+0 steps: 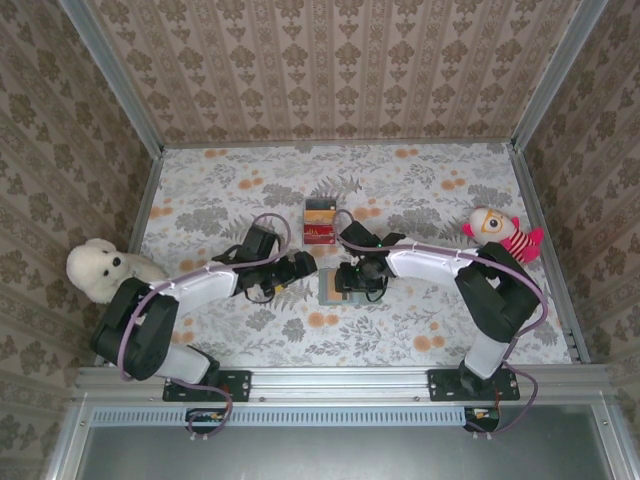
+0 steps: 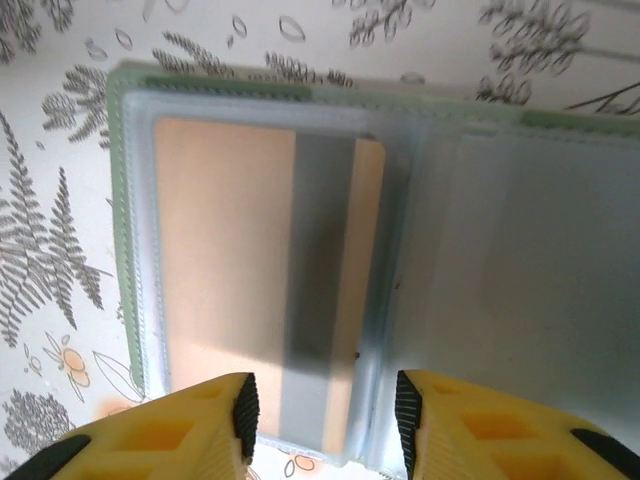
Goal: Take the credit cards out of the card holder
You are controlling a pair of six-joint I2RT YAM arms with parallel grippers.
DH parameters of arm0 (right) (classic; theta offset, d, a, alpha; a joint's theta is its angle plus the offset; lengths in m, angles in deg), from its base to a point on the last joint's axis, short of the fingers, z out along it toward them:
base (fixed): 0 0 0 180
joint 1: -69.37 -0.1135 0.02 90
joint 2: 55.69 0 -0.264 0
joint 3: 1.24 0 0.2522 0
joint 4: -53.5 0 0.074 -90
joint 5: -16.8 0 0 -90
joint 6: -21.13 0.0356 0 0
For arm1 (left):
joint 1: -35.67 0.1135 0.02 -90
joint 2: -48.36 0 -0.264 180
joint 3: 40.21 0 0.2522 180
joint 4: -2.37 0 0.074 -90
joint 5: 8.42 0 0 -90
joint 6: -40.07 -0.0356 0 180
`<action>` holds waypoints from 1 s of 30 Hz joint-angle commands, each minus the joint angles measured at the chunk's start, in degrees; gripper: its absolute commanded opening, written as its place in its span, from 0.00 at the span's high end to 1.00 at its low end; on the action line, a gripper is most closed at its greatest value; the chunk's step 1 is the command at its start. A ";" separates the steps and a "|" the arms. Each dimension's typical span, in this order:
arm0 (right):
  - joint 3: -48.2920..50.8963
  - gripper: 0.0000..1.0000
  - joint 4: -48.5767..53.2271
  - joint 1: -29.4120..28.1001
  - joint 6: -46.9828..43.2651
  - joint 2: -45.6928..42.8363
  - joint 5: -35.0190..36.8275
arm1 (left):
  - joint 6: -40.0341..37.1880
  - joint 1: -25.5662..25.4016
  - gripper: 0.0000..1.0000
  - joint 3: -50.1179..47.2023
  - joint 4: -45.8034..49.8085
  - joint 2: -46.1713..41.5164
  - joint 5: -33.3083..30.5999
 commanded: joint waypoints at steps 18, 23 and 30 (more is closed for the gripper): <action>-7.57 0.30 9.70 -4.26 -1.43 7.97 18.01 | 1.97 -0.38 0.10 0.23 4.29 -10.15 0.00; -6.93 0.35 9.74 -3.64 -2.22 8.85 14.80 | 2.62 -1.36 0.16 0.66 3.94 -10.61 1.11; -3.60 0.45 6.74 -0.52 -4.24 7.36 9.16 | 4.72 -3.39 0.33 1.91 -1.56 -6.48 3.14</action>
